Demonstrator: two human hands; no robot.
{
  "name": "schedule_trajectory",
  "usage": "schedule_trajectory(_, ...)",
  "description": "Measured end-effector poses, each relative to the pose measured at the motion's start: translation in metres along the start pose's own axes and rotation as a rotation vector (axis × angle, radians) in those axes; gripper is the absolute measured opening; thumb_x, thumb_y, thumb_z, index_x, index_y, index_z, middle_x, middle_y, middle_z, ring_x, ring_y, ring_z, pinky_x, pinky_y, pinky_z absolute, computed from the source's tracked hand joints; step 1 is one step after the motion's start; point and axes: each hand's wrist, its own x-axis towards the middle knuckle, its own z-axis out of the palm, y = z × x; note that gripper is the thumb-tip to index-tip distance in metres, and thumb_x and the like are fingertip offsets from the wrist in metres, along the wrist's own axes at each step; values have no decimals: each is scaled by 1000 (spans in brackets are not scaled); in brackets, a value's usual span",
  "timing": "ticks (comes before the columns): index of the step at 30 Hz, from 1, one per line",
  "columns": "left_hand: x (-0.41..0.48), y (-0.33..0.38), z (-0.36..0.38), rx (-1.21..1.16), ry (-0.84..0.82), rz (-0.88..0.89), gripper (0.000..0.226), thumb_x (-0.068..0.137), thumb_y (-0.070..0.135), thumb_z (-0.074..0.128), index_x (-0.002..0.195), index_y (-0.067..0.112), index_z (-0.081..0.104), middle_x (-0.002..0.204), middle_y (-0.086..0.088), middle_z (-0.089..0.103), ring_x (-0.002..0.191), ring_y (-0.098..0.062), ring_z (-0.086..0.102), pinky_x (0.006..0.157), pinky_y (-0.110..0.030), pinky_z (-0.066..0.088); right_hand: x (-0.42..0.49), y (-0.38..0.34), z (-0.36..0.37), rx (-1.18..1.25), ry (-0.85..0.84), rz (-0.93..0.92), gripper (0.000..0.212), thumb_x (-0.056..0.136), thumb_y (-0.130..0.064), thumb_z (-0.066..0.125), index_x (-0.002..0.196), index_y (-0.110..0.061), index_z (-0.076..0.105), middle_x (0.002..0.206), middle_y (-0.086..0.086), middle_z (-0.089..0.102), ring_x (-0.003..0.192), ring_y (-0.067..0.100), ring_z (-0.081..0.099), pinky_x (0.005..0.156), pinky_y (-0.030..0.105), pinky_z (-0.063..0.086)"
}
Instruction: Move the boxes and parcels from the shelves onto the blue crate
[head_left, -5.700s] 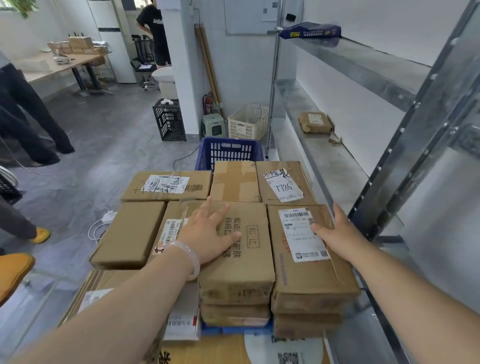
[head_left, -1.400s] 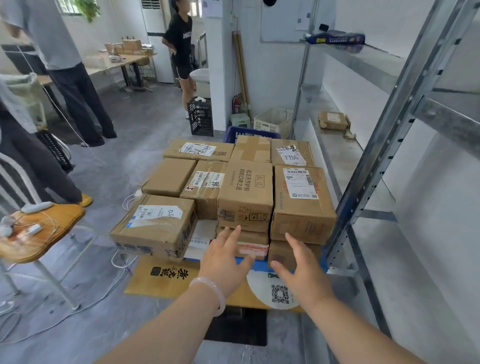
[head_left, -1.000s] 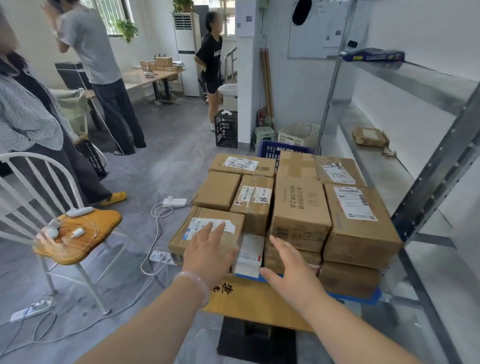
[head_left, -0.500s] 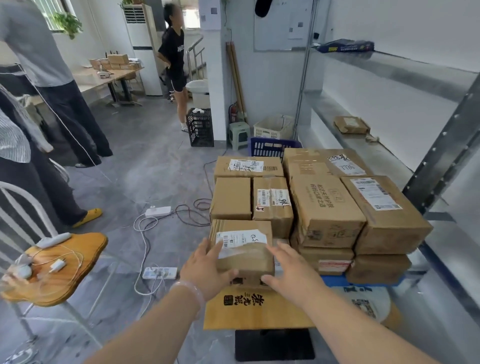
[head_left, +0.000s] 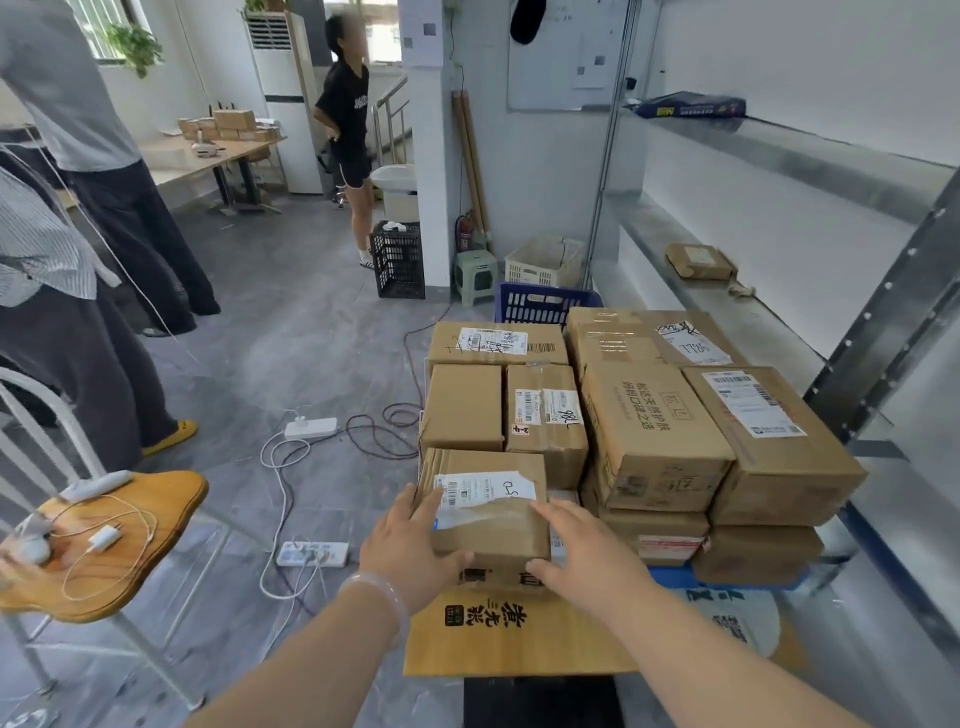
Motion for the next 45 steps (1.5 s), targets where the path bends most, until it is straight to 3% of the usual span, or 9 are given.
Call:
schedule_trajectory(8, 24, 12, -21, 44, 55, 43, 81, 89, 65, 47, 154, 37, 10, 164, 2, -2, 150, -24, 10, 119, -43, 21, 20, -11, -30, -31, -6, -78, 80, 87, -67, 51, 154, -42, 15, 161, -17, 8, 148, 8, 12, 119, 36, 22)
schedule_trajectory(12, 54, 28, -36, 120, 63, 117, 75, 94, 62, 39, 155, 33, 8, 164, 5, -6, 151, -21, 4, 121, -41, 15, 50, -20, -51, -74, 17, -60, 68, 97, -58, 40, 156, -33, 15, 163, -9, 8, 149, 13, 9, 120, 35, 15)
schedule_trajectory(17, 94, 42, -40, 233, 3, 161, 68, 98, 56, 35, 155, 35, 4, 164, 7, -9, 151, -19, -4, 122, -41, 3, 87, -23, -51, -333, -49, -68, 61, 102, -50, 29, 156, -22, 17, 164, 2, 7, 150, 19, 2, 122, 38, 2)
schedule_trajectory(26, 125, 38, -31, 321, -67, 212, 61, 96, 62, 29, 152, 42, 18, 163, 13, 2, 150, -18, -2, 121, -47, 1, 126, -21, -41, -353, -179, 22, 64, 101, -54, 20, 157, -26, 9, 165, 2, 5, 151, 22, 0, 122, 43, 4)
schedule_trajectory(33, 121, 37, -33, 332, -91, 241, 63, 94, 67, 29, 152, 44, 18, 163, 14, 1, 150, -17, -5, 121, -44, 0, 126, -17, -42, -303, -141, 1, 60, 101, -52, 26, 155, -26, 22, 163, -3, 14, 149, 19, 8, 120, 37, 11)
schedule_trajectory(45, 118, 39, -41, 334, -74, 231, 67, 94, 64, 35, 153, 42, 11, 164, 9, -6, 151, -19, -5, 122, -45, 2, 118, -20, -52, -282, -78, -11, 64, 99, -57, 32, 156, -29, 19, 164, -1, 11, 150, 17, 7, 121, 36, 8)
